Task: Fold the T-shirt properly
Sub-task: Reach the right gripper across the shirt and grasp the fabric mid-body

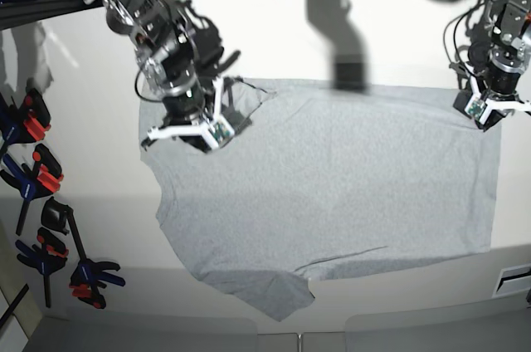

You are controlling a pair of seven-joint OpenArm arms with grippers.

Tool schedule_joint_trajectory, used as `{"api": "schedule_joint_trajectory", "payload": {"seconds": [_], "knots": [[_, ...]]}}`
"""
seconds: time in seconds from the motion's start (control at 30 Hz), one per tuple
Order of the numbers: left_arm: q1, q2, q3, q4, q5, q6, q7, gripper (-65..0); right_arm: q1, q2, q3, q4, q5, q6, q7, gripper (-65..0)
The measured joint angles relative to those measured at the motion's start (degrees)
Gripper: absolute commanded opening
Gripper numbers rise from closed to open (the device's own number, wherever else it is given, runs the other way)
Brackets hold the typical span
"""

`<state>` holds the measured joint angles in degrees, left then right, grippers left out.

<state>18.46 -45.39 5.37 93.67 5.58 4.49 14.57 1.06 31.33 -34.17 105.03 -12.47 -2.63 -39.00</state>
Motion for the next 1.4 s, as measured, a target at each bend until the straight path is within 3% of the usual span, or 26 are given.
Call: {"api": "schedule_joint_trajectory", "payload": {"seconds": [0.17, 0.33, 0.63, 1.0, 1.17, 1.2, 1.3, 1.4], "knots": [[-2.82, 0.11, 0.02, -4.9, -0.7, 0.0, -1.27, -65.0, 4.72, -3.85, 0.09, -2.91, 0.61, 1.75, 0.09, -65.0], [-3.74, 0.13, 0.07, -6.8, -6.82, 0.0, -5.86, -65.0, 8.68, -8.07, 0.04, -7.43, 0.52, 1.79, 0.02, -65.0], [-3.87, 0.13, 0.13, -8.57, -6.86, -0.04, -6.86, -65.0, 15.87, -16.11, 0.09, -19.21, 0.42, 4.37, -0.33, -65.0], [-3.87, 0.13, 0.13, -12.02, -6.88, -0.02, -8.22, -65.0, 22.51, -22.14, 0.09, -21.46, -0.07, 5.73, -1.05, -65.0], [-3.87, 0.15, 0.17, -13.77, -6.86, -0.04, -11.23, -65.0, 23.85, -22.77, 0.09, -27.17, 0.0, 5.88, -0.96, -65.0], [-3.87, 0.15, 0.17, -14.19, -6.86, -0.04, -11.76, -65.0, 24.06, -22.77, 0.09, -28.24, -0.04, 5.53, -0.98, -65.0], [-3.87, 0.15, 0.17, -15.13, -6.86, -0.04, -11.8, -65.0, 24.02, -22.88, 0.11, -29.73, -0.79, -1.49, -2.14, -65.0], [-3.87, 0.15, 0.17, -16.17, -6.86, -0.02, -11.8, -65.0, 24.0, -22.82, 0.13, -30.45, -2.71, -3.3, -4.44, -65.0]]}}
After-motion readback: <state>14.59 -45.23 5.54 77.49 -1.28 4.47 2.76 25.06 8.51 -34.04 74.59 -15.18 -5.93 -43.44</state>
